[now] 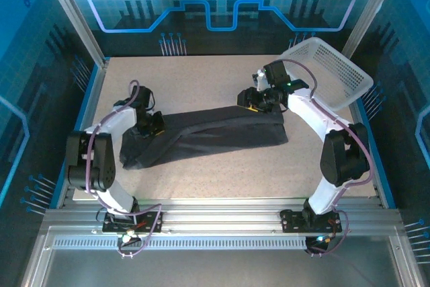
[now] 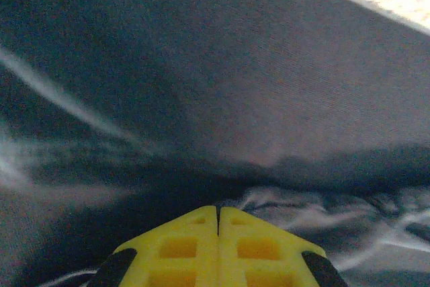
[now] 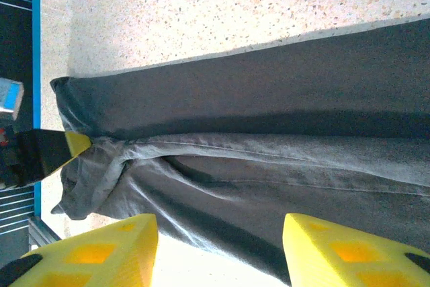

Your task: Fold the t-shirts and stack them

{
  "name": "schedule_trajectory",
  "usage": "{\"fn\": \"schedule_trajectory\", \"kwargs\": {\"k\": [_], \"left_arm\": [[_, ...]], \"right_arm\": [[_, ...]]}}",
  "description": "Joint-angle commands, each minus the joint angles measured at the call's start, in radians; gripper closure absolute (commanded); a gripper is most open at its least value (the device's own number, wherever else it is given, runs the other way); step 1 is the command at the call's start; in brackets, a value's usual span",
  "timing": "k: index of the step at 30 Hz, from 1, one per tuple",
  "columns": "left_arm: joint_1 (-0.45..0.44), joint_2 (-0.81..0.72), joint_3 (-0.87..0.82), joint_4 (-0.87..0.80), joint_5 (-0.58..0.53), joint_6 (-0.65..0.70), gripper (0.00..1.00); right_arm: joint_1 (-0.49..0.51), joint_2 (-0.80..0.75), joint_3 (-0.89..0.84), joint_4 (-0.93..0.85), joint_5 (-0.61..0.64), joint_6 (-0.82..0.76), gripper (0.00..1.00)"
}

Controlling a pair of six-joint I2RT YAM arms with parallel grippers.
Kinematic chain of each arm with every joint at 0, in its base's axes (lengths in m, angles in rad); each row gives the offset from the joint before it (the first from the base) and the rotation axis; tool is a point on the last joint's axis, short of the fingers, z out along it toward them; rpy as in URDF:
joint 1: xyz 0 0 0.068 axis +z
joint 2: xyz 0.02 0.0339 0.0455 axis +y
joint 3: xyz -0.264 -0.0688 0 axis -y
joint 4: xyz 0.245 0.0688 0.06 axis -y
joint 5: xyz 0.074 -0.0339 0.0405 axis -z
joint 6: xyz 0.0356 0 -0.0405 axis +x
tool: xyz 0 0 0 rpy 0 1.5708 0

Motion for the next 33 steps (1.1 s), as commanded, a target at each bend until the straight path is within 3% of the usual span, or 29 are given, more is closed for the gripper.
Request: {"fn": "schedule_trajectory", "kwargs": {"k": [1,7,13,19,20,23,24,29,33], "left_arm": [[-0.046,-0.087,-0.035,-0.073,0.033,-0.12,1.0],[-0.144,-0.179,-0.083,-0.159,0.082,-0.319,1.0],[-0.257,-0.169,-0.117,-0.151,0.124,-0.491,1.0],[-0.345,-0.07,-0.093,-0.149,0.127,-0.518,1.0],[-0.353,-0.056,-0.086,-0.152,0.132,-0.514,0.97],[-0.372,-0.013,-0.06,-0.17,0.157,-0.484,0.71],[-0.375,0.0,-0.047,-0.193,0.16,-0.471,0.68],[-0.362,-0.075,-0.013,-0.295,0.066,-0.434,0.55],[-0.286,-0.201,-0.056,-0.394,-0.06,-0.43,0.52]], "right_arm": [[0.012,-0.026,0.006,0.0,-0.014,0.004,0.48],[0.011,-0.028,-0.005,-0.005,-0.013,0.002,0.48],[0.009,-0.03,-0.026,0.0,-0.015,0.002,0.49],[0.007,-0.038,-0.061,-0.007,-0.015,0.007,0.49],[0.006,-0.037,-0.065,-0.014,-0.01,0.008,0.49],[0.004,-0.037,-0.083,-0.019,-0.01,0.016,0.49],[0.004,-0.035,-0.087,-0.021,-0.008,0.018,0.49],[0.004,-0.031,-0.097,-0.035,-0.001,0.022,0.5],[0.007,-0.029,-0.107,-0.035,-0.012,0.021,0.5]]}}
